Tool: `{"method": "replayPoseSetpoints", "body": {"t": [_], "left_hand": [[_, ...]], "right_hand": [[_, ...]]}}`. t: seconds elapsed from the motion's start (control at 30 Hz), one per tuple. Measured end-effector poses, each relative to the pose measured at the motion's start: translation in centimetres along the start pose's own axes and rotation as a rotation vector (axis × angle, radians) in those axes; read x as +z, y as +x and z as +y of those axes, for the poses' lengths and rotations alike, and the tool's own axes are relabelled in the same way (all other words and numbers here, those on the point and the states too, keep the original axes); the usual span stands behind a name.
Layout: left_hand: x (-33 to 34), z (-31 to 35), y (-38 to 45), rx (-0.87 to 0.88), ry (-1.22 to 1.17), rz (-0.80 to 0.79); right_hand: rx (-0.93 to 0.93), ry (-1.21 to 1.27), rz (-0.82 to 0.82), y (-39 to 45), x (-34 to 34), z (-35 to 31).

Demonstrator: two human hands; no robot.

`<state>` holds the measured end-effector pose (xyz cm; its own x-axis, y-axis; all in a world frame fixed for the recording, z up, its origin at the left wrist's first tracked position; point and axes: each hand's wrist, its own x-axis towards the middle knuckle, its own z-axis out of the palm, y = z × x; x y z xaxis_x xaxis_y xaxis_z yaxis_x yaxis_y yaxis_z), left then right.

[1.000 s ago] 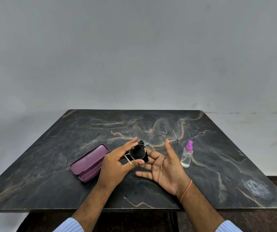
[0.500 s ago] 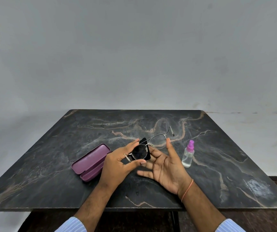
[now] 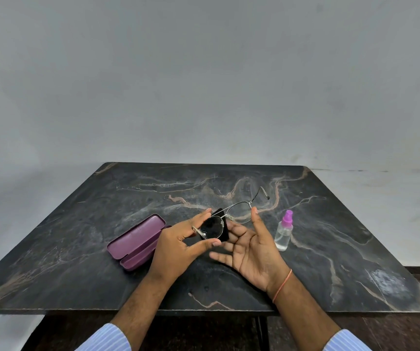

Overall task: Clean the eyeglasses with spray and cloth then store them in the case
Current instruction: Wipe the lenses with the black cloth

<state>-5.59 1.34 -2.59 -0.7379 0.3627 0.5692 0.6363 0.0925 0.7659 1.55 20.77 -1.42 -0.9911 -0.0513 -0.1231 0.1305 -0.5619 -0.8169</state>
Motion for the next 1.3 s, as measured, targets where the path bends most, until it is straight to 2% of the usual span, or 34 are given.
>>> {"method": "replayPoseSetpoints", "body": {"t": [0.13,0.33,0.53,0.67,0.83,1.0,1.13,1.3], "left_hand": [[-0.1,0.2,-0.1,0.001,0.011,0.009],[-0.1,-0.1,-0.1,-0.006,0.037,0.006],[-0.1,0.2,-0.2,-0.014,0.052,-0.003],[-0.2,0.3,-0.3,-0.041,0.067,0.007],[-0.2,0.3,-0.4,-0.097,0.074,0.035],[0.1,0.9,-0.4,-0.135,-0.051,0.120],[-0.4,0.7,-0.4,-0.160,-0.086,0.114],[-0.8,0.5,-0.6,-0.156,-0.041,0.044]], "right_hand": [[0.039,-0.040,-0.010,0.2,0.1,0.1],[-0.058,0.017,0.080,-0.1,0.3,0.0],[0.038,-0.025,-0.006,-0.3,0.5,-0.1],[0.005,-0.014,0.000,0.1,0.3,0.1],[-0.040,0.096,0.140,-0.2,0.7,0.0],[-0.125,0.075,0.222,-1.2,1.2,0.1],[-0.050,-0.075,0.226,-2.0,1.3,0.1],[0.035,-0.628,0.267,-4.0,1.1,-0.2]]}}
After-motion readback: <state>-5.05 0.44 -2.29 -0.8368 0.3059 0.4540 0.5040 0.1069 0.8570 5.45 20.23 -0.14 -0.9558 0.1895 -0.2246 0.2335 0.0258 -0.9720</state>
